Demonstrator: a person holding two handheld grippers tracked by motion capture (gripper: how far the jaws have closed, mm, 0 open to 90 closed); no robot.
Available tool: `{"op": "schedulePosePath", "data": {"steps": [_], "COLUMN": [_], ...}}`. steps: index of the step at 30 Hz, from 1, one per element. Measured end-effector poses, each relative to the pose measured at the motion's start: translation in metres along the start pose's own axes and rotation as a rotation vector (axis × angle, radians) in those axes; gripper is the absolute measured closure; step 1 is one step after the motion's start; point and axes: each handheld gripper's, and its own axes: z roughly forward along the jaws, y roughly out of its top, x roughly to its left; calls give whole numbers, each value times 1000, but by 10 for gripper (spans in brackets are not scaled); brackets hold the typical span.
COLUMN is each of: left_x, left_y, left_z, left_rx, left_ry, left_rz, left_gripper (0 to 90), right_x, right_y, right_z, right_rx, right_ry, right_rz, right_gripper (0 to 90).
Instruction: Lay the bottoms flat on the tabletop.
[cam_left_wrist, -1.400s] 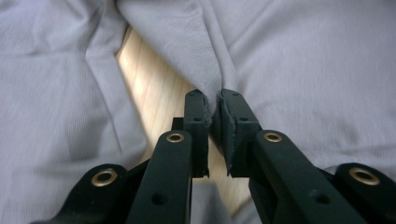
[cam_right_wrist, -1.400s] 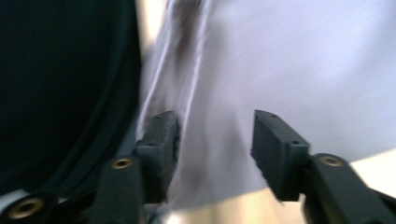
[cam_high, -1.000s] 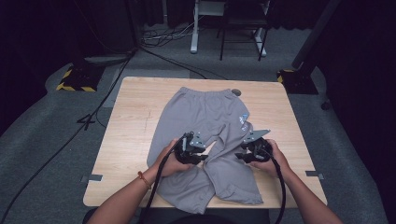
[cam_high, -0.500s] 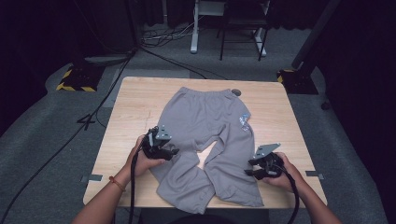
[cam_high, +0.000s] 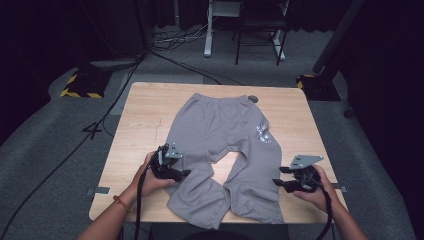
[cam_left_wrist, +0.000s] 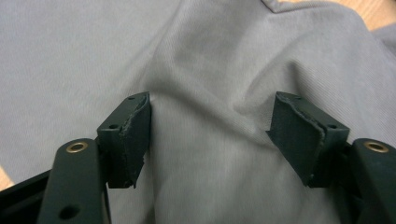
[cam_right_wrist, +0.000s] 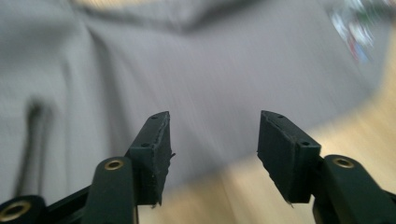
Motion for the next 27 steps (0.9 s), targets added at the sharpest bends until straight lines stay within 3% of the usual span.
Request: {"op": "schedulePosePath", "data": {"steps": [1, 3, 5, 6, 8, 10, 13, 15, 17, 27], "left_x": [3, 9, 15, 18, 24, 32, 39, 45, 51, 89], "left_y": [1, 4, 8, 9, 13, 17, 22, 32, 39, 93], "left_z": [2, 4, 4, 4, 6, 13, 25, 32, 40, 86], "left_rx": [-7, -12, -28, -28, -40, -26, -56, -62, -66, -74], "left_ry": [0, -2, -19, -15, 28, 20, 39, 27, 45, 79], "left_rz": [0, -28, -54, -51, -52, -77, -55, -83, -76, -88], "left_gripper": [257, 257, 293, 292, 291, 284, 273, 252, 251, 238], "right_x": [0, -9, -24, -36, -51, -67, -80, -85, -88, -127], "right_y": [9, 28, 39, 44, 49, 51, 55, 58, 61, 67], "right_z": [9, 34, 53, 65, 80, 94, 101, 107, 111, 122], "right_rx": [-8, 11, 2, 0, -8, -25, -63, -62, -60, -86], "right_ry": [12, -23, -45, -53, -96, -110, -120, -116, -144, -245], "right_rz": [-3, -16, 31, 74, 96, 157, 197, 202, 185, 250], "right_gripper": [440, 438, 431, 422, 396, 376, 351, 338, 325, 285]}}
